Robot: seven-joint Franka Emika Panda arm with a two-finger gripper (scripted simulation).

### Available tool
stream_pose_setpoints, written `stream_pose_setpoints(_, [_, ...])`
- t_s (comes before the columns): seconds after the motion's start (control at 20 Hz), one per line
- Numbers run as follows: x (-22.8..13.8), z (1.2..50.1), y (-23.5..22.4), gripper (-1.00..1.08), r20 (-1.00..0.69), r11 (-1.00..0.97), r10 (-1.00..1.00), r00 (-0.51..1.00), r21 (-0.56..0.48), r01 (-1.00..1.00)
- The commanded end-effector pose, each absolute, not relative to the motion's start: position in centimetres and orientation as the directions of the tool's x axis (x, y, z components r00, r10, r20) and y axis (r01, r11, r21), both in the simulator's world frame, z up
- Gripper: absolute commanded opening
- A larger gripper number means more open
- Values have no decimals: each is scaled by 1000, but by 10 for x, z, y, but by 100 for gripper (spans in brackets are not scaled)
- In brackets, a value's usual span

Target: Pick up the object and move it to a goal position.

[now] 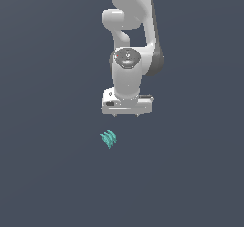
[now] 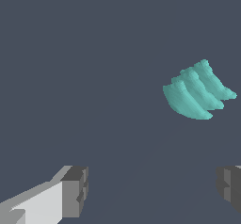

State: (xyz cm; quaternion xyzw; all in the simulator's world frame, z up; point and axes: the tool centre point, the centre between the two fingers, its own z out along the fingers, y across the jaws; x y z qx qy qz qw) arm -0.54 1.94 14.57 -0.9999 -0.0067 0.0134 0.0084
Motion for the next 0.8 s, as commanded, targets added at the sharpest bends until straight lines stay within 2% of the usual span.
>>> stream_pose_setpoints(0.0, [-5,146,19,100,-27,-1000,14,1000,-17,13])
stream_pose_setpoints(0.75, [0,158,34,100,-20,-997,72,997,0,72])
